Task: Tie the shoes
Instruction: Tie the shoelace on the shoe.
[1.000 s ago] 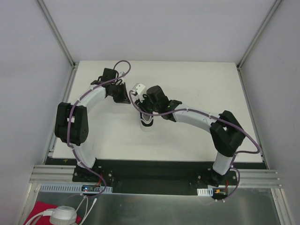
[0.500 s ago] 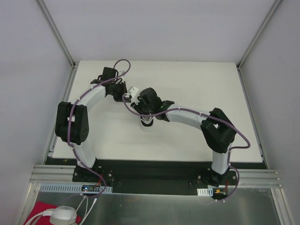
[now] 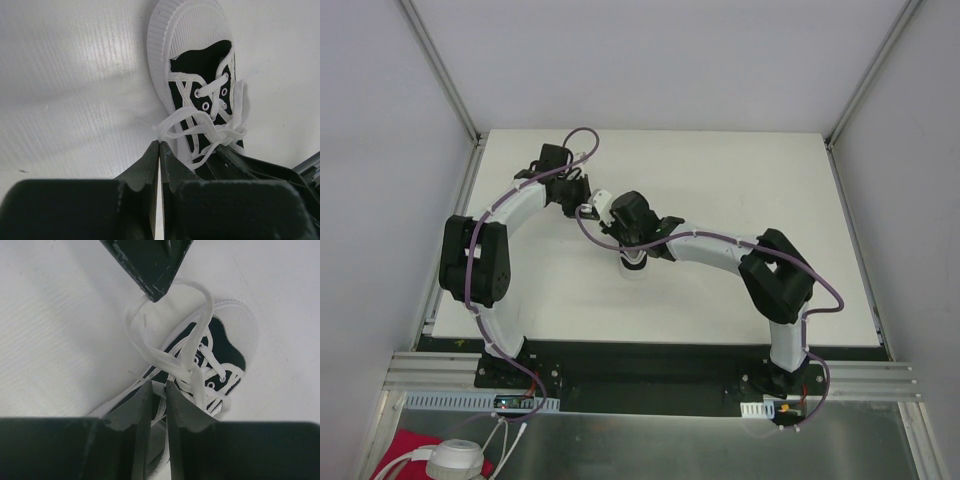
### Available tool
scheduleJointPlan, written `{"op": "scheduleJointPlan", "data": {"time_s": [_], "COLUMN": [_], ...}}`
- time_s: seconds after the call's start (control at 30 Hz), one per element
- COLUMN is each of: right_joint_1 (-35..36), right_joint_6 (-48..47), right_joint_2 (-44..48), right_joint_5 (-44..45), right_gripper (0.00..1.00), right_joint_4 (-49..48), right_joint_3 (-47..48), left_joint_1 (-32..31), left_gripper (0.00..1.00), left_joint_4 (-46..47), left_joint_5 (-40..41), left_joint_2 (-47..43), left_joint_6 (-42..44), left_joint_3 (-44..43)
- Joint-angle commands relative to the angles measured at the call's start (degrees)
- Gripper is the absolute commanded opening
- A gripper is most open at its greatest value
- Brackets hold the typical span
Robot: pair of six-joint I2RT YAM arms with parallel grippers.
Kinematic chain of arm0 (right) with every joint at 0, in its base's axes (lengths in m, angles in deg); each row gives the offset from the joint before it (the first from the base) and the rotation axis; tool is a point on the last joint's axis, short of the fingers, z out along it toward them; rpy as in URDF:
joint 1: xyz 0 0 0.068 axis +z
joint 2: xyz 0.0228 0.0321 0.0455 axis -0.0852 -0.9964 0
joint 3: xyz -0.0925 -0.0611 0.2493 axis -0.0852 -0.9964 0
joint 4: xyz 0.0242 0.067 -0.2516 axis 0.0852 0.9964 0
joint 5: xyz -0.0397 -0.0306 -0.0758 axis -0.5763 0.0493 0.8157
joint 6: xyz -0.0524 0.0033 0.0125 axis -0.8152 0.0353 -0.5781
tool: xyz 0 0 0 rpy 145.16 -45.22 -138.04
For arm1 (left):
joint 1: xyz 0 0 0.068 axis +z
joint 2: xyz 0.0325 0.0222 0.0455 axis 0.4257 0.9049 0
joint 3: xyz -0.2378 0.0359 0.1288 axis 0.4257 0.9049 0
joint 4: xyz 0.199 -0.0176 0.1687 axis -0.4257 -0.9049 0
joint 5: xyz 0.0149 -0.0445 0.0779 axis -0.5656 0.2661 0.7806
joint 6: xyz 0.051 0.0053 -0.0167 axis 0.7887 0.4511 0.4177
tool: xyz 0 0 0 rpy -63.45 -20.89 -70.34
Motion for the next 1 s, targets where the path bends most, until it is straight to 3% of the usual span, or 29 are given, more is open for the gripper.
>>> {"op": "scheduleJointPlan", "data": {"time_s": [0.0,0.27,0.97], "right_joint_1": [0.27,0.36,-2.19], "right_joint_6": [0.02,1.51,9.86], "right_joint_2": [-0.03,0.85,6.12], "right_joint_5": [2.05,1.26,-7.43], "right_gripper": [0.18,0.01,0.01], "right_joint_4": [0.25,-0.10,-5.11], "right_joint_3": [2.56,1.94,-3.60], "left_joint_1": [0.78,1.05,1.57], "left_gripper": [0.00,0.00,0.00], "left_joint_4": [0.38,0.38,0.82], "left_joint_5": [-1.35,-1.27,-2.50], "left_joint_2": [-0.02,-0.10,2.01], "left_joint_6": [-0.66,-0.57,-1.01], "left_joint_3": [-1.46,-1.38,-1.99]}}
